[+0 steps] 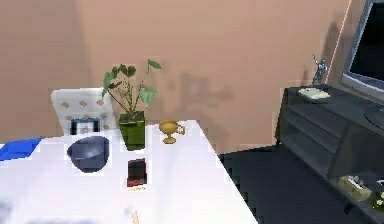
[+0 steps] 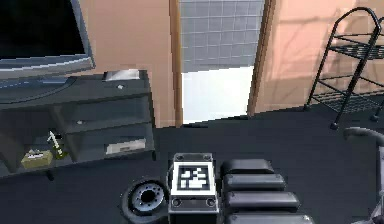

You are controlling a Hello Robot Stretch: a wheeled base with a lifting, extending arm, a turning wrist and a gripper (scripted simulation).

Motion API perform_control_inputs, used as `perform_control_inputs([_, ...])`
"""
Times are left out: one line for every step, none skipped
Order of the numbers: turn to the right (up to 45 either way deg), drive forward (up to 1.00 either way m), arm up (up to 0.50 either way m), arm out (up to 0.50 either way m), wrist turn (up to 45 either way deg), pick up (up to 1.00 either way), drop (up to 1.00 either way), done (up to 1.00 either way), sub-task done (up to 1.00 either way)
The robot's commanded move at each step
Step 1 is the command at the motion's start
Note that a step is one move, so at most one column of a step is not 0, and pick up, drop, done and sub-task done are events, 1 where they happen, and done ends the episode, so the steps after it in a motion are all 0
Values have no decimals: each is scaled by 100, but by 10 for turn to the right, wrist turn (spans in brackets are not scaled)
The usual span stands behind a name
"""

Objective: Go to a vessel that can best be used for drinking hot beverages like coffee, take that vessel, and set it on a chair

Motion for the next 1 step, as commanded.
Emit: perform_control_inputs([0,15,0,0,0,0,0,0,0])
